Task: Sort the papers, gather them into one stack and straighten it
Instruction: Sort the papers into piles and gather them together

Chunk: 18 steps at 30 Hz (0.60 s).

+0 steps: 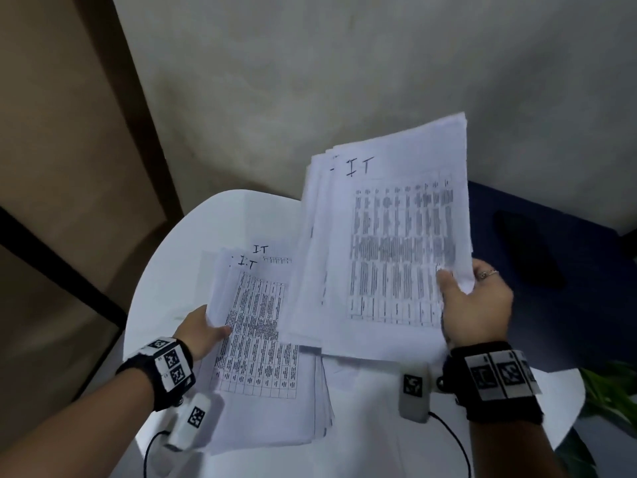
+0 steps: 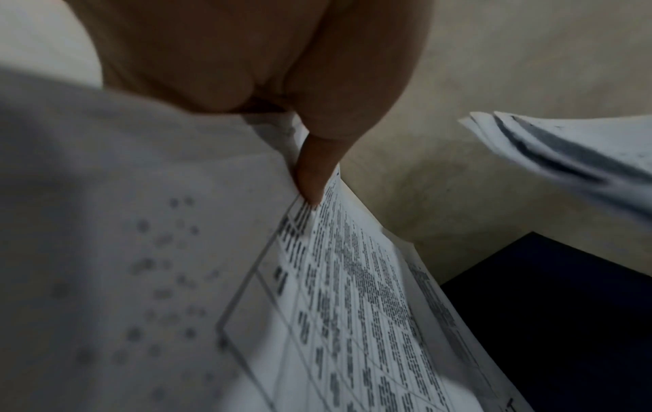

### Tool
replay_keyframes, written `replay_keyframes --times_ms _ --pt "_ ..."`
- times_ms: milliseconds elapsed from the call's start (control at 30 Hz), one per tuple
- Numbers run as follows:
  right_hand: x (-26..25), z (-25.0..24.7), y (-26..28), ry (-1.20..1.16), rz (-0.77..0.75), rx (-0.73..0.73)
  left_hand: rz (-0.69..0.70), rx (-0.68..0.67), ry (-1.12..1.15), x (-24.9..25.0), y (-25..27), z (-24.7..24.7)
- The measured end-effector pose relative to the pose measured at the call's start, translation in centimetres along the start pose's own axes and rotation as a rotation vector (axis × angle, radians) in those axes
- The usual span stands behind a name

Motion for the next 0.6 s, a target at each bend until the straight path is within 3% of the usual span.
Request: replay_keyframes --times_ms 100,200,267,333,433,500,600 --pt "4.6 2.8 2.1 -0.025 0.191 -0.111 -0.041 -0.023 0.114 0.2 0.1 0.2" --pt "10.7 6.4 5.6 0.062 0.406 -0.281 -0.150 -0.055 0.484 0.5 0.4 0.6" --pt "14.1 8.5 8.1 0.191 0.539 -0.393 -0.223 -0.099 0.614 0.6 0.6 0.7" --pt "16.0 10.4 10.8 0.340 0.594 -0.508 -0.199 -0.093 0.494 0.8 0.4 1.0" --pt "16.8 12.9 14.0 0.552 0.475 -0.694 -0.087 -0.014 0.101 1.3 0.2 1.3" --pt "16.9 13.3 14.2 0.620 0.436 -0.700 -0.018 0.054 -0.001 1.7 0.2 1.1" --pt "16.7 12.1 12.4 0.542 0.482 -0.630 0.097 0.091 0.101 1.6 0.5 -0.4"
Point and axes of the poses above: each hand's wrist, its own y-axis away from the middle knuckle, its own z-axis out of the palm, x = y × z, the point moved 5 cm from there along -y, towards the middle knuckle, and after that the axes turned 10 degrees about -y, right-handed, at the moved point
